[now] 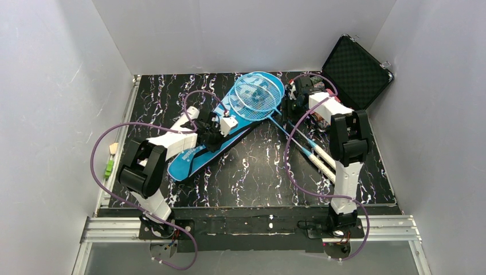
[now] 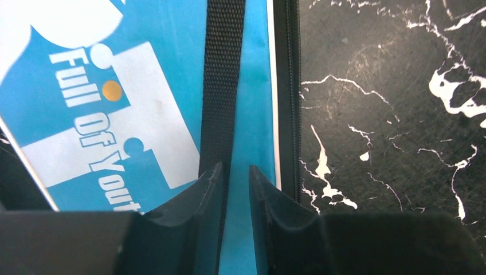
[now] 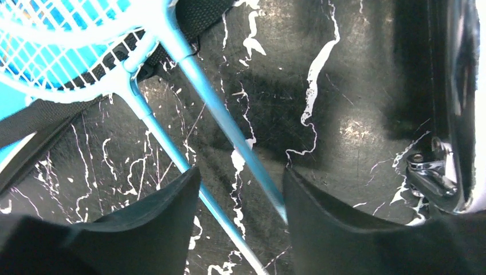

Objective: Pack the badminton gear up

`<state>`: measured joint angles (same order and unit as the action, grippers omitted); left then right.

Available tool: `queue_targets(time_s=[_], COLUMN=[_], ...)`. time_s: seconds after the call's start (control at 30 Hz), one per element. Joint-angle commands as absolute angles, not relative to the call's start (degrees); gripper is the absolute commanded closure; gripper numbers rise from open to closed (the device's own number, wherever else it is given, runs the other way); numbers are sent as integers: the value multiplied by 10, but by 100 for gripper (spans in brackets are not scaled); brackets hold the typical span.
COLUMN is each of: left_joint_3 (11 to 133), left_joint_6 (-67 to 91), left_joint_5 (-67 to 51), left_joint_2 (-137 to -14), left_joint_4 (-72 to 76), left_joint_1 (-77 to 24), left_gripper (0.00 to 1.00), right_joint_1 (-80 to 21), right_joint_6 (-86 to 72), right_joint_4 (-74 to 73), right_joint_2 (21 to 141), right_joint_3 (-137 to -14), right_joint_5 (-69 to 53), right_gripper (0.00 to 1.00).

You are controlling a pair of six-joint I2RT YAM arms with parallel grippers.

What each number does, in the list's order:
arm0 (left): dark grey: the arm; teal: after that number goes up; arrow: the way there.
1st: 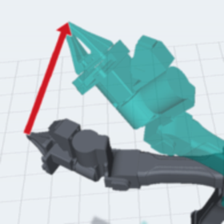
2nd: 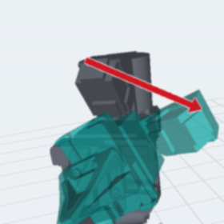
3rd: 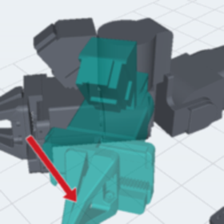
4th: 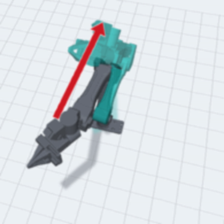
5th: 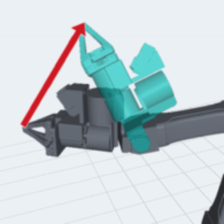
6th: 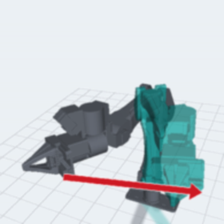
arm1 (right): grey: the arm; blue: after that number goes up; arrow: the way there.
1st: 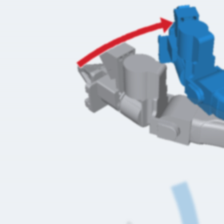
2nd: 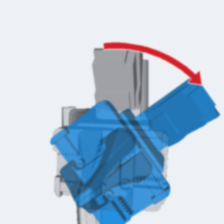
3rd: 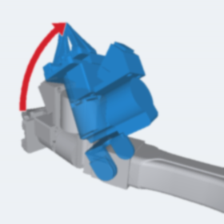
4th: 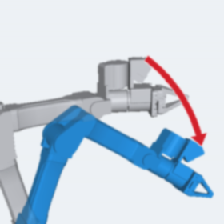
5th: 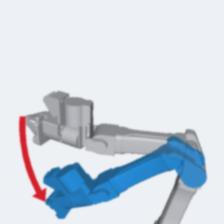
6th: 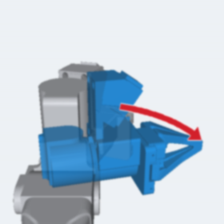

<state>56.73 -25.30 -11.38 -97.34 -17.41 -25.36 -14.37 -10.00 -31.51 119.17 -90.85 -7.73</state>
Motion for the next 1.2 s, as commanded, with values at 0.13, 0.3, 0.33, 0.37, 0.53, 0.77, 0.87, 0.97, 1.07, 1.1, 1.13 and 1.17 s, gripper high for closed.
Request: queue_targets(time_s=[0.13,0.3,0.33,0.37,0.53,0.77,0.87,0.97,1.07,1.1,1.13,1.17], left_joint_3=[521,477,471,466,469,471,471,472,471,471,470,469], left_joint_6=[-242,-242,-240,-237,-222,-207,-210,-212,-215,-216,-218,-219], left_joint_5=[-123,-135,-138,-140,-149,-162,-160,-160,-158,-155,-153,-151], left_joint_2=[-937,-889,-883,-876,-855,-848,-849,-850,-851,-851,-850,-850], left_joint_4=[-180,-195,-196,-196,-213,-217,-217,-217,-217,-216,-215,-214], left_joint_1=[-257,-257,-257,-257,-257,-257,-257,-257,-257,-257,-257,-257], left_gripper=[85,88,88,88,88,88,88,88,88,88,88,88], right_joint_1=[-146,-151,-151,-152,-160,-210,-238,-251,-258,-259,-261,-262], right_joint_6=[-143,-151,-150,-148,-145,-125,-113,-112,-113,-114,-114,-114], right_joint_4=[-288,-264,-262,-260,-257,-251,-254,-259,-256,-257,-258,-260], right_joint_2=[1154,1099,1092,1085,1065,1064,1072,1083,1083,1082,1082,1081], right_joint_3=[-869,-801,-795,-787,-774,-759,-756,-760,-760,-761,-762,-764], right_joint_5=[-90,-74,-79,-88,-123,-124,-92,-77,-66,-58,-48,-37], right_gripper=[69,82,77,67,29,17,16,16,16,16,16,17])
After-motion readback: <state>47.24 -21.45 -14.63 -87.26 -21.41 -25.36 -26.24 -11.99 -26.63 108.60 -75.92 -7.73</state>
